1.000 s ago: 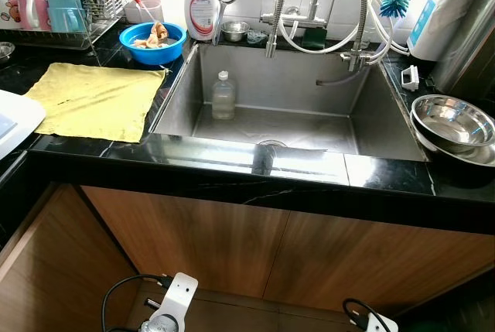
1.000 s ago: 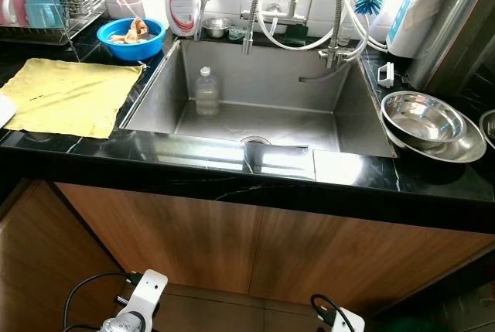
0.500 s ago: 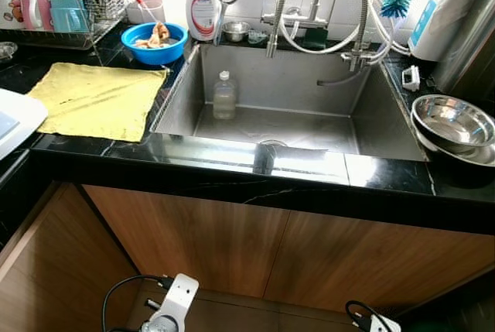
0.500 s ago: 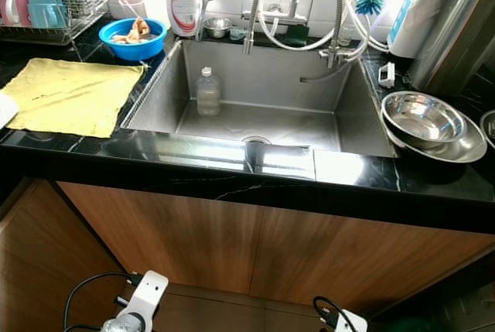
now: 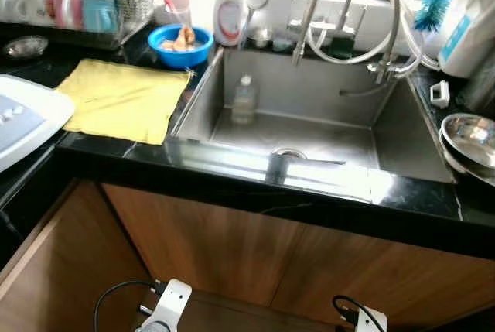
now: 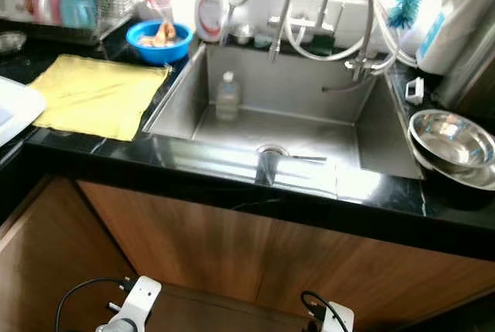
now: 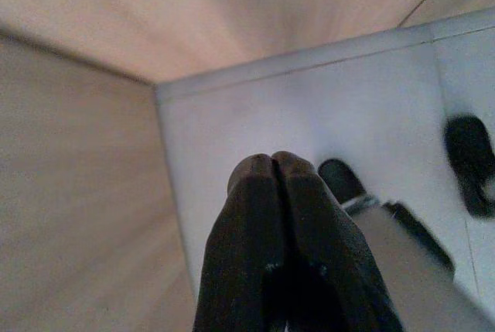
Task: Kitchen organization
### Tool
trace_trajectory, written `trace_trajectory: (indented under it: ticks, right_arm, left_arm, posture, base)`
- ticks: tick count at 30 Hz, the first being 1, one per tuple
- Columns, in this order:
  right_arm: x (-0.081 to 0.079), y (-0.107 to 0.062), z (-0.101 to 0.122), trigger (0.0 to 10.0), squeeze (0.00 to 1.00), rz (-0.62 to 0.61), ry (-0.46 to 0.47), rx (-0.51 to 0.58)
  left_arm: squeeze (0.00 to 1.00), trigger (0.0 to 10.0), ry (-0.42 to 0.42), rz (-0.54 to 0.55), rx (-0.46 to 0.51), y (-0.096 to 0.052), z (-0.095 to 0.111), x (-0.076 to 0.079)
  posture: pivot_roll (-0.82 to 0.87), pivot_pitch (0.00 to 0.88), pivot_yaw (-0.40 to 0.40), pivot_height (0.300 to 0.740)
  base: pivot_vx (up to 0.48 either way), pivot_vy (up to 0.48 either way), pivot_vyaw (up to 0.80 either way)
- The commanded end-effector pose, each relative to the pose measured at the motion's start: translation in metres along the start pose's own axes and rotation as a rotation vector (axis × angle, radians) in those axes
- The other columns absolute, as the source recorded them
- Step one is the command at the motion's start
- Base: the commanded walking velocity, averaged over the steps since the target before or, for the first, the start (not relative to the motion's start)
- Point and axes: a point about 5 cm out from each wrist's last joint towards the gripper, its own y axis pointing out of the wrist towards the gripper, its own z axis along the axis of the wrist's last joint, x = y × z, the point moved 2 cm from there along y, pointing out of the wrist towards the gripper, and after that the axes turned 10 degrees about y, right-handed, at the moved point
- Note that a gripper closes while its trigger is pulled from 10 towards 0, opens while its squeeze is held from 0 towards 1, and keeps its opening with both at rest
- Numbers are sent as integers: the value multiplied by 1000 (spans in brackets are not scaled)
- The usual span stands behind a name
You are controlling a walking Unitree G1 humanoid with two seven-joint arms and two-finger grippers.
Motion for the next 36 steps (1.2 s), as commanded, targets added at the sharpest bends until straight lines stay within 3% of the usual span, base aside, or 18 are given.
trace_trajectory:
  ticks: [1, 8, 11, 16, 21, 36]
  right_arm:
    - [-9, 2, 6, 10000, 0, -2, -5, 7]
    - [-26, 3, 8, 10000, 0, 7, -8, 8]
    - [-47, 6, 18, 10000, 0, 17, -9, 15]
    - [-56, 6, 22, 10000, 0, 22, -9, 17]
    - [-40, 6, 18, 10000, 0, 7, -8, 15]
    - [-36, 6, 17, 10000, 0, -3, -11, 10]
  left_arm:
    - [0, 10000, -2, -9, 14, 1, 5, 4]
    - [0, 10000, -13, -22, 25, 1, 7, 5]
    - [0, 10000, -22, -27, 29, 1, 7, 6]
    - [0, 10000, -22, -29, 30, 1, 7, 6]
    - [0, 10000, -14, -33, 28, 1, 7, 7]
    - [0, 10000, -7, -33, 31, 1, 8, 7]
  posture:
    - [3, 37, -39, 740]
    - [4, 40, -39, 740]
    - [5, 47, -40, 740]
    - [5, 49, -40, 740]
    - [5, 50, -42, 740]
    - [4, 52, -44, 740]
  base:
    - [311, 0, 0]
    - [0, 0, 0]
    - [0, 0, 0]
    - [0, 0, 0]
    - [0, 0, 0]
    - [0, -221, 0]
